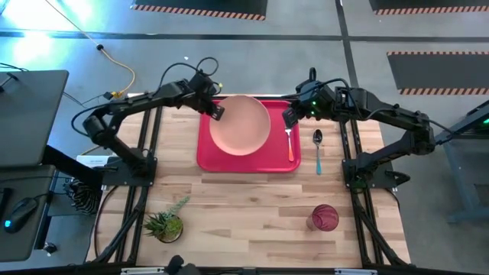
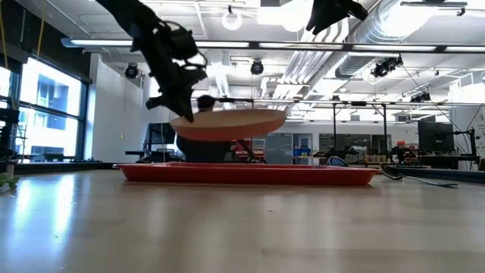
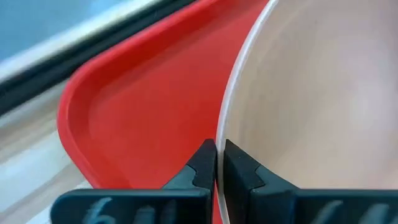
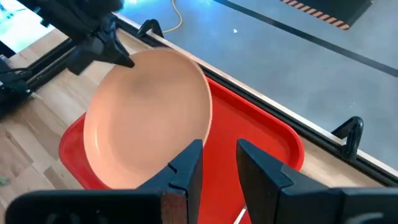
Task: Pick and place plate/cup/fork/spoon on tray
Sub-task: Put the light orange plate on the red serving tray to the left of the orange fork
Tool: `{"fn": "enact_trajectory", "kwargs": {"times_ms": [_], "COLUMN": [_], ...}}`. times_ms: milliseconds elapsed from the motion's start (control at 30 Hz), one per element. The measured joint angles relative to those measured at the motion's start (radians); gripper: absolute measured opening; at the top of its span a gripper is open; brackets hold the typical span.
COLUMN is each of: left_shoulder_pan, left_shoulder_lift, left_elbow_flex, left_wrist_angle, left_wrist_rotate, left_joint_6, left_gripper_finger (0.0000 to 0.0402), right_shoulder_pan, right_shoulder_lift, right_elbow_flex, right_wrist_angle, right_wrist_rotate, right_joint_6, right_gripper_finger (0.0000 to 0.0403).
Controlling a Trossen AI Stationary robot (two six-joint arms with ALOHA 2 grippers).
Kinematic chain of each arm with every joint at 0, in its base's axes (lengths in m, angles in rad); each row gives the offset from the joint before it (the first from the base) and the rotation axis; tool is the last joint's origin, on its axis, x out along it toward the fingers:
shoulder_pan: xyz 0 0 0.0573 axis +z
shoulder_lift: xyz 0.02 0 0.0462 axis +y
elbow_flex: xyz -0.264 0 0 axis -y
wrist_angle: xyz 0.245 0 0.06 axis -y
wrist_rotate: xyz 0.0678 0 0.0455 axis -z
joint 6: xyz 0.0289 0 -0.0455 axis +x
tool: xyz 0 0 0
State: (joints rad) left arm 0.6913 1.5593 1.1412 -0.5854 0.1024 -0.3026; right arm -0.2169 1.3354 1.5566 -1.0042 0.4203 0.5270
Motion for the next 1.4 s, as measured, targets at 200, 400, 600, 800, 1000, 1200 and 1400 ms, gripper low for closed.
{"fn": "enact_trajectory", "kwargs": {"times_ms": [200,400,600,800,1000,1200,1400], "left_shoulder_pan": [0.010,0.009,0.009,-0.001,-0.019,-0.028,-0.030], "left_shoulder_lift": [0.092,0.160,0.196,0.213,0.218,0.229,0.235], "left_elbow_flex": [0.000,0.000,0.000,0.000,0.000,-0.001,0.000], "left_wrist_angle": [0.015,0.021,0.051,0.076,0.109,0.106,0.111], "left_wrist_rotate": [0.046,0.046,0.046,0.053,0.053,0.043,0.012], "left_joint_6": [0.000,-0.016,-0.059,-0.136,-0.190,-0.210,-0.221], "left_gripper_finger": [0.0005,0.0005,0.0005,0.0005,0.0005,0.0005,0.0005], "right_shoulder_pan": [0.000,0.000,0.000,0.000,0.000,0.000,0.000], "right_shoulder_lift": [0.000,0.000,0.000,0.000,0.000,0.000,0.000], "right_elbow_flex": [0.000,0.000,0.000,0.000,0.000,0.000,0.000], "right_wrist_angle": [0.000,0.000,0.000,0.000,-0.001,-0.001,-0.008], "right_wrist_rotate": [0.006,0.006,0.005,0.005,0.005,-0.001,-0.006], "right_joint_6": [0.000,0.000,0.016,0.037,0.053,0.053,0.053], "right_gripper_finger": [0.0087,0.0087,0.0087,0.0087,0.0087,0.0087,0.0087]}}
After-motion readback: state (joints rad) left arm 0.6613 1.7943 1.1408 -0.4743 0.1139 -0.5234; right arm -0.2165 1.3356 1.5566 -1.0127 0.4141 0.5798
